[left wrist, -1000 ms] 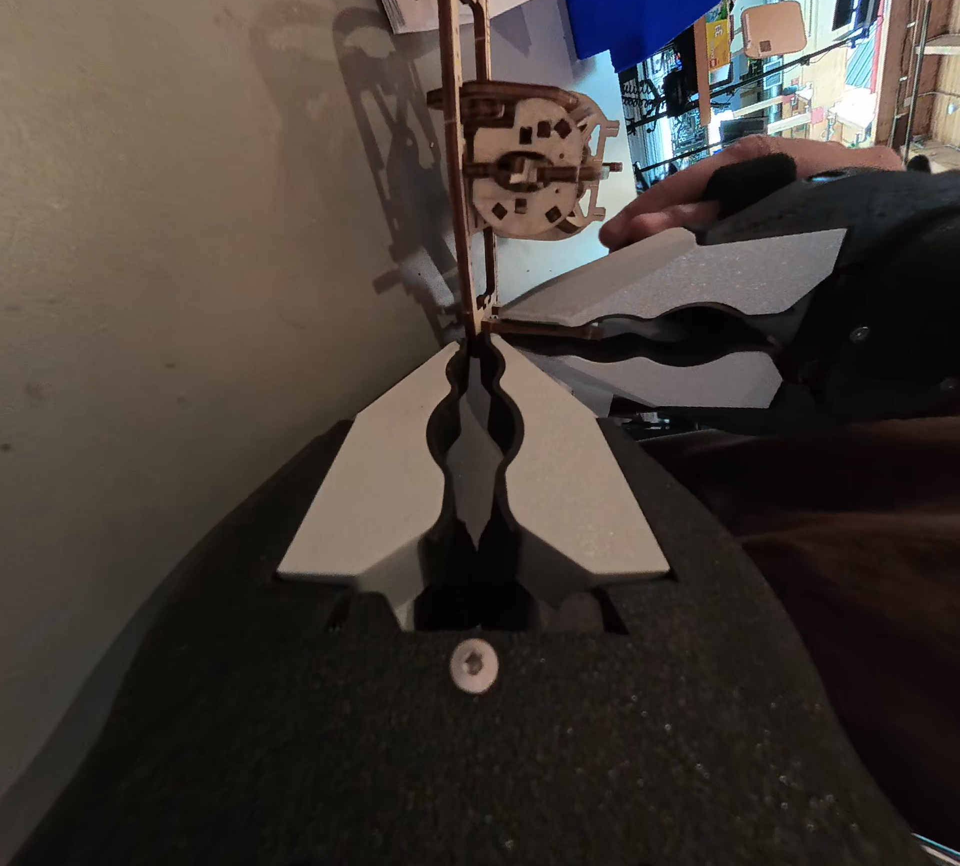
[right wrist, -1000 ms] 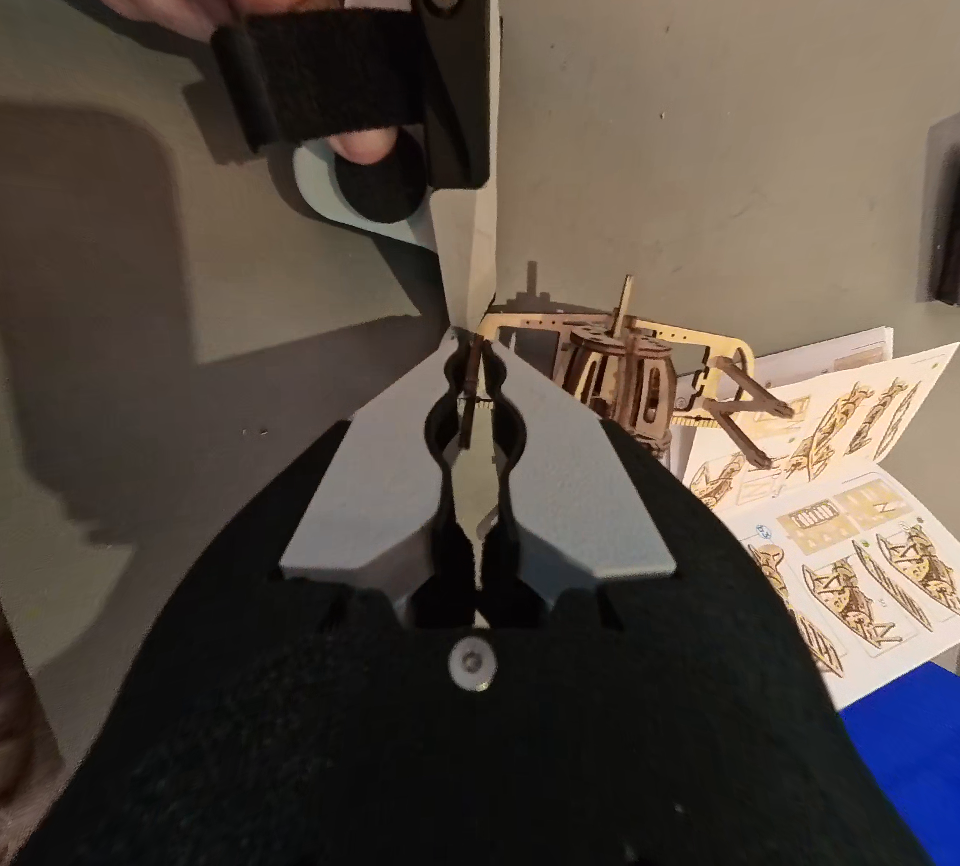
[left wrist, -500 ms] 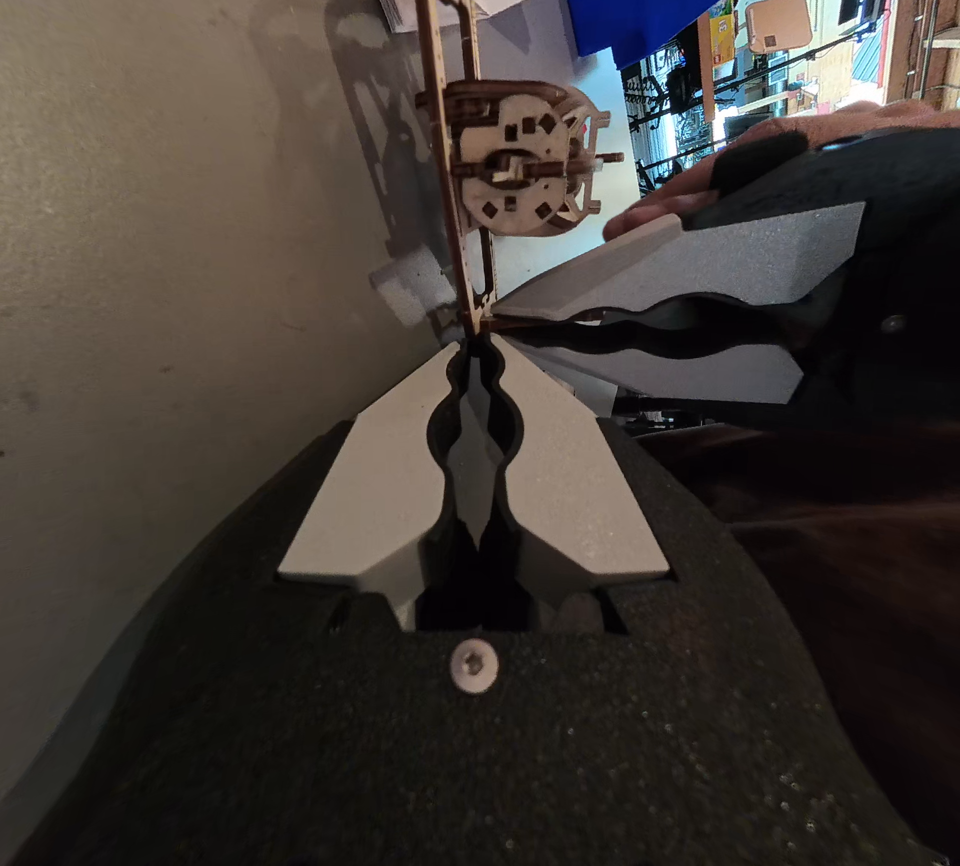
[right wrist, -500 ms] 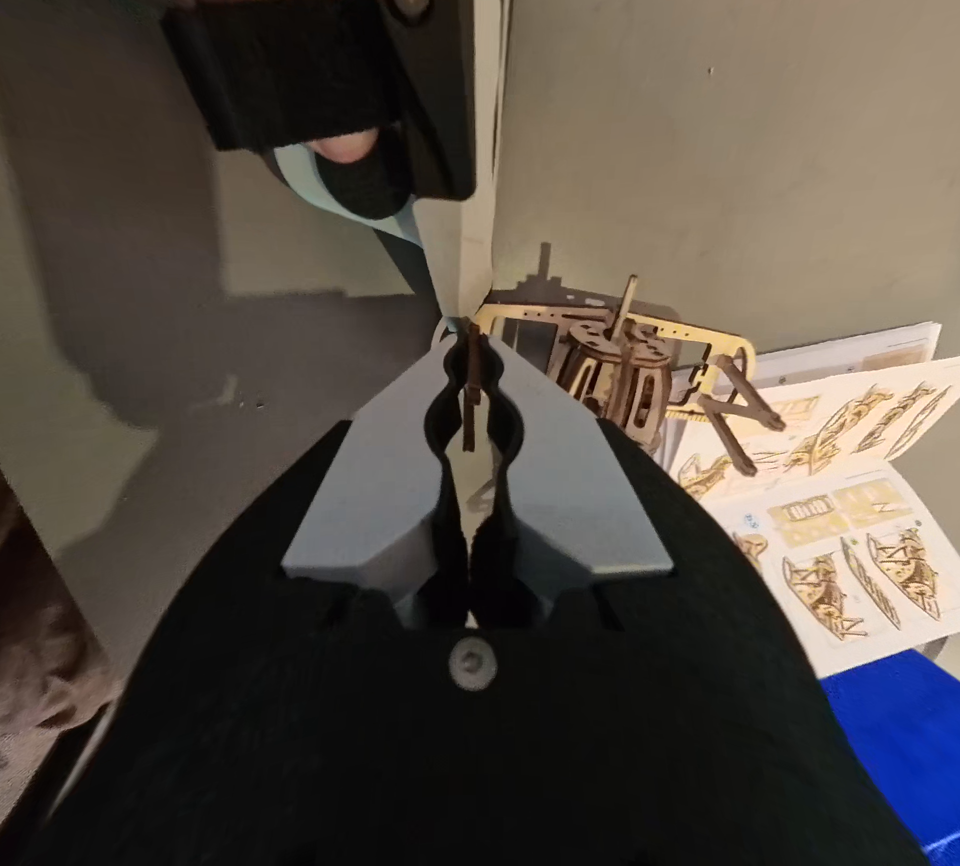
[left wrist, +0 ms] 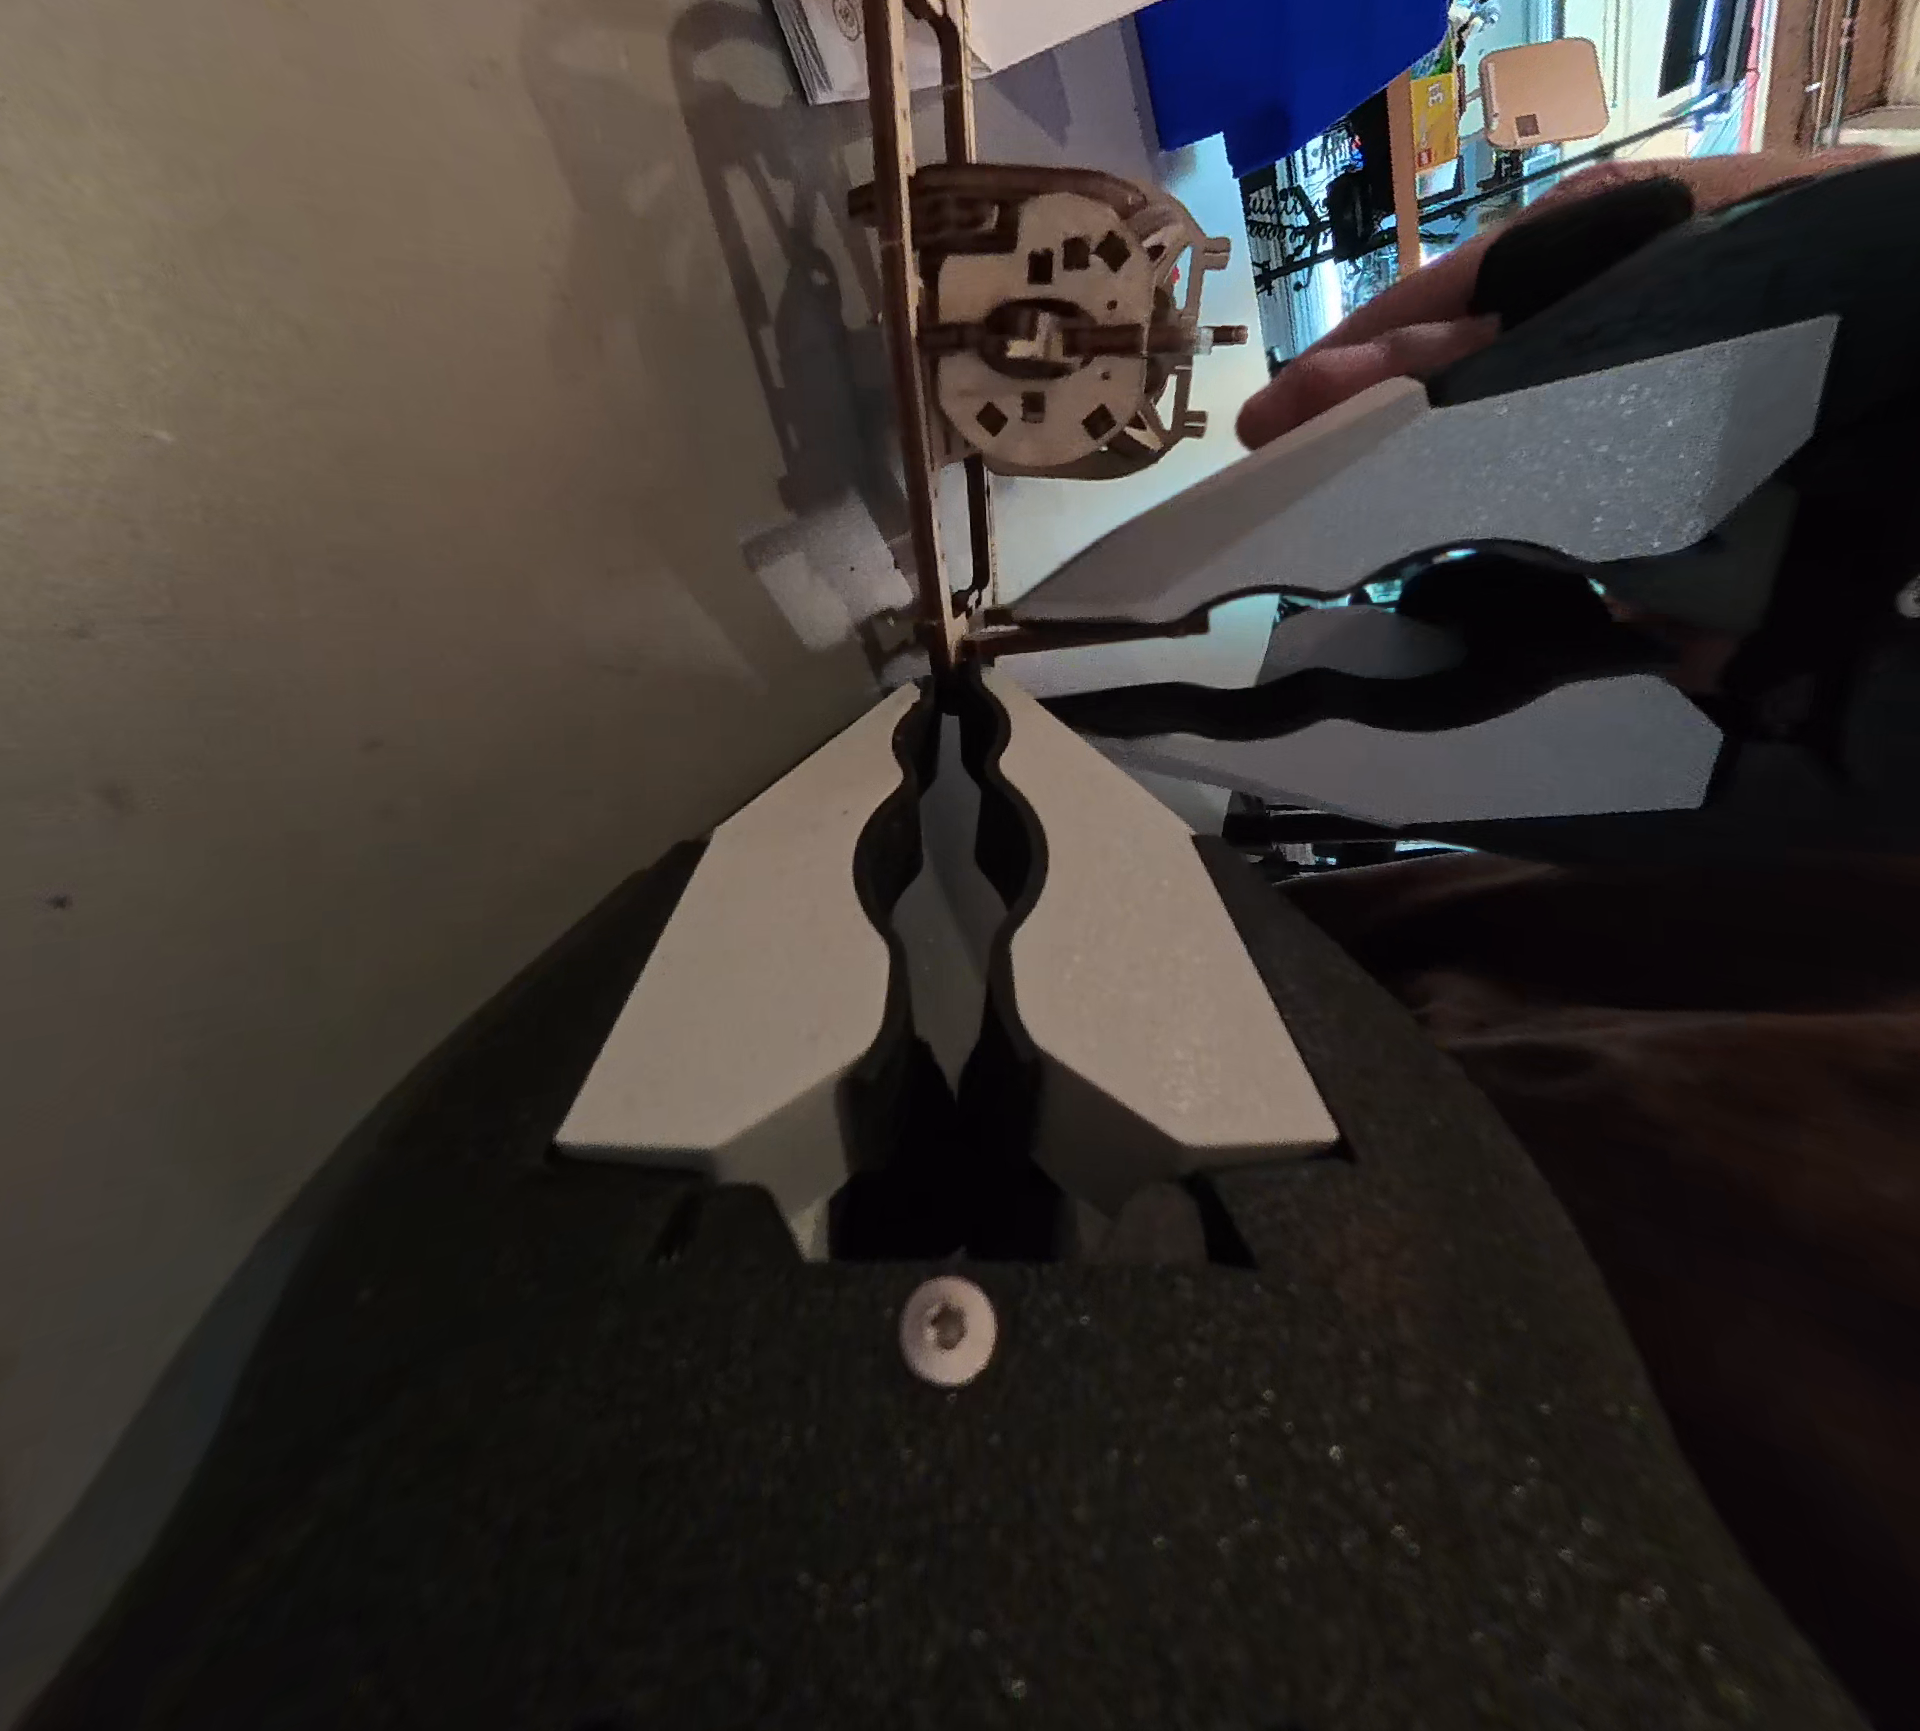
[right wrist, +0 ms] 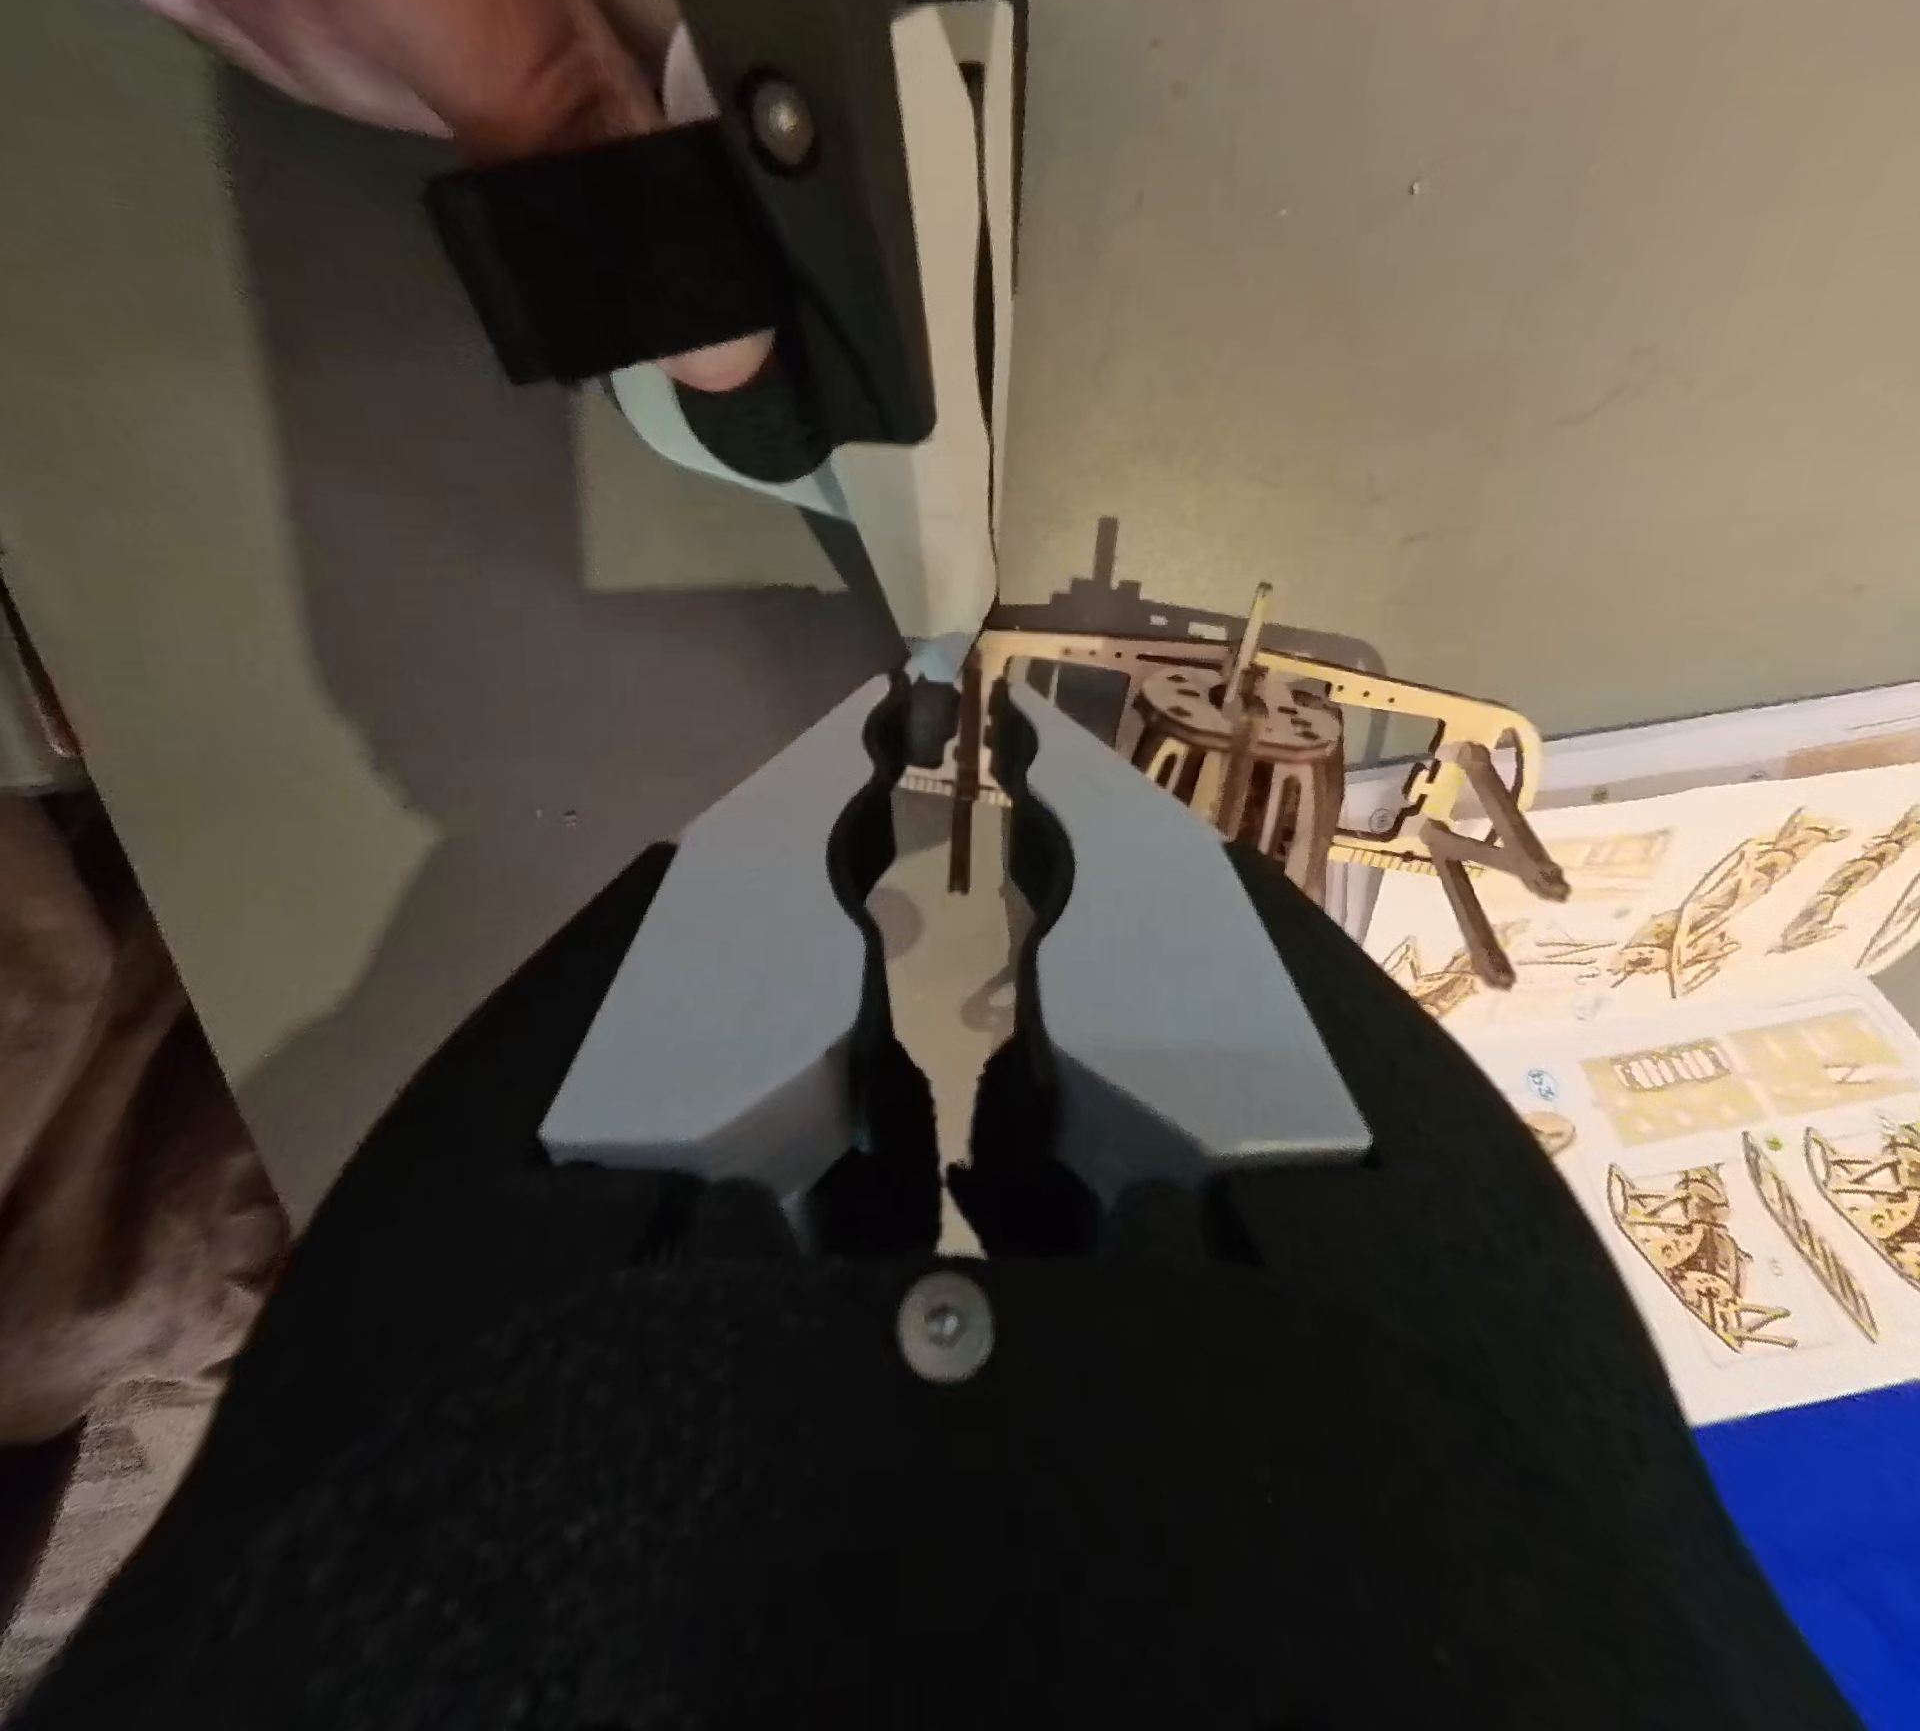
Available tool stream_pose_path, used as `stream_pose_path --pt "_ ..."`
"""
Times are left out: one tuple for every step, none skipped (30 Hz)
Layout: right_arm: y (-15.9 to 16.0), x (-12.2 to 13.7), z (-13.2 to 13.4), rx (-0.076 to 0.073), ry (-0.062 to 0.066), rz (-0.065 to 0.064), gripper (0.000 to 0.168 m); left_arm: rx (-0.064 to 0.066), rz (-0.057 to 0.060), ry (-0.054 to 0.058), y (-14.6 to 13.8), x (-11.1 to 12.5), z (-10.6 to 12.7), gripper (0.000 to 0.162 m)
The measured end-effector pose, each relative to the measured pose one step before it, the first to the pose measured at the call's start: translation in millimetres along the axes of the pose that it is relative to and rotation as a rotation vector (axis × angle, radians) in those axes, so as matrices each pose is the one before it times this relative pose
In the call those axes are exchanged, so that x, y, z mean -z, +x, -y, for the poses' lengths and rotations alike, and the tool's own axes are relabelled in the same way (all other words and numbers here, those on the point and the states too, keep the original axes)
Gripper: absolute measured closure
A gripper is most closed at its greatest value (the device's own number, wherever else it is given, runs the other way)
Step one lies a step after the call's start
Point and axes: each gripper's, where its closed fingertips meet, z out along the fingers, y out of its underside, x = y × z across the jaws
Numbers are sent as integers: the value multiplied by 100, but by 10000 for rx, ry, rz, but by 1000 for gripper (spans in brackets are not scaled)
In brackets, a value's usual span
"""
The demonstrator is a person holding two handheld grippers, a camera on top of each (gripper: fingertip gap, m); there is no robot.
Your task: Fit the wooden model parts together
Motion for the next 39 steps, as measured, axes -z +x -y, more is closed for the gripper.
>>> stream_pose_path --pt "94 17 -228 147 -29 -122 156 -1 0 0 9 4 3 161" --pt "169 -47 -293 137 -94 -163 158 5 -7 -3 1 0 1 161" --pt "152 -45 -191 109 -43 -137 159 7 -5 -2 3 -3 -6 161" --pt "47 5 47 55 82 -71 161 1 -4 -1 -6 -2 4 161" --pt "-20 44 246 5 174 -18 162 6 -9 -6 16 4 -8 161" --pt "-110 -1 227 -38 122 44 164 5 -3 -1 -6 -2 5 161" --pt "-22 -84 34 -9 -17 -2 165 4 -6 -6 12 4 -9 161" --pt "12 -97 -17 43 -44 -26 166 1 -2 -3 -1 -11 -6 161" --pt "-1 -58 7 31 -38 -3 166 0 2 0 6 4 3 161" --pt "14 -17 12 20 -33 17 166 2 -1 0 -12 6 3 161" --pt "8 -13 -23 -26 -52 50 165 -4 4 0 8 -7 -3 161" --pt "11 -10 -39 -82 -69 54 165 0 5 2 -7 -1 2 161" --pt "16 -12 -35 11 -54 -10 165 2 1 -2 -4 2 7 161" --pt "19 -33 -33 95 -29 -55 166 4 3 -1 -1 0 -1 161" --pt "18 -16 -40 103 -17 -89 166 -2 9 4 -5 1 9 161" --pt "4 -8 -72 57 -38 -66 166 -12 9 0 -6 -6 -3 161" --pt "20 -15 -38 56 -71 -25 166 -12 13 -1 -1 -2 -1 161" --pt "23 -24 -3 19 -94 -3 166 5 1 1 -6 -5 -1 161" --pt "5 -5 -35 -29 -96 64 166 9 -4 0 5 10 7 161" --pt "10 -17 -30 -19 -73 77 166 8 -4 -2 2 -11 6 161" --pt "8 -22 -23 30 -33 52 166 2 4 1 -5 -1 2 161" --pt "-5 -7 -34 -26 -25 97 166 5 0 -1 -9 -2 4 161" --pt "10 -18 -21 -29 -11 151 166 1 0 -1 1 1 -2 161" --pt "5 -20 -9 -21 -3 159 166 3 1 2 1 -2 3 161" --pt "17 -6 1 41 -10 129 166 13 -8 -2 -9 4 7 161" --pt "6 -13 -6 27 -4 110 167 17 -8 -3 -2 -4 8 161" --pt "-4 -13 -8 37 -34 87 166 6 -2 -1 -1 -3 -4 161" --pt "13 -5 -2 63 -52 100 167 -2 1 -1 -3 0 -1 161" --pt "10 -7 8 86 -40 79 166 18 -6 -2 2 8 10 161" --pt "6 -10 9 -7 -26 95 166 16 -8 -4 -3 -3 6 161" --pt "24 -22 17 45 -18 -15 166 13 -1 3 -5 4 8 161" --pt "5 -3 -6 30 13 -15 166 28 -4 8 -18 12 12 162" --pt "-2 -12 -4 -81 28 52 166 0 1 0 -1 0 0 162" --pt "5 -14 7 -1 25 6 166 8 0 2 2 0 12 162" --pt "10 -15 -9 -81 19 35 167 5 -2 -1 -7 -2 5 162" --pt "35 -14 25 -43 86 -50 166 28 8 19 -17 20 23 162" --pt "-10 -19 -15 -134 123 20 166 22 5 16 -17 14 31 162" --pt "1 -19 -6 -142 53 10 166 -9 6 5 -7 -6 -11 162" --pt "4 5 -3 56 -15 -71 166 4 -2 -4 2 4 4 162"
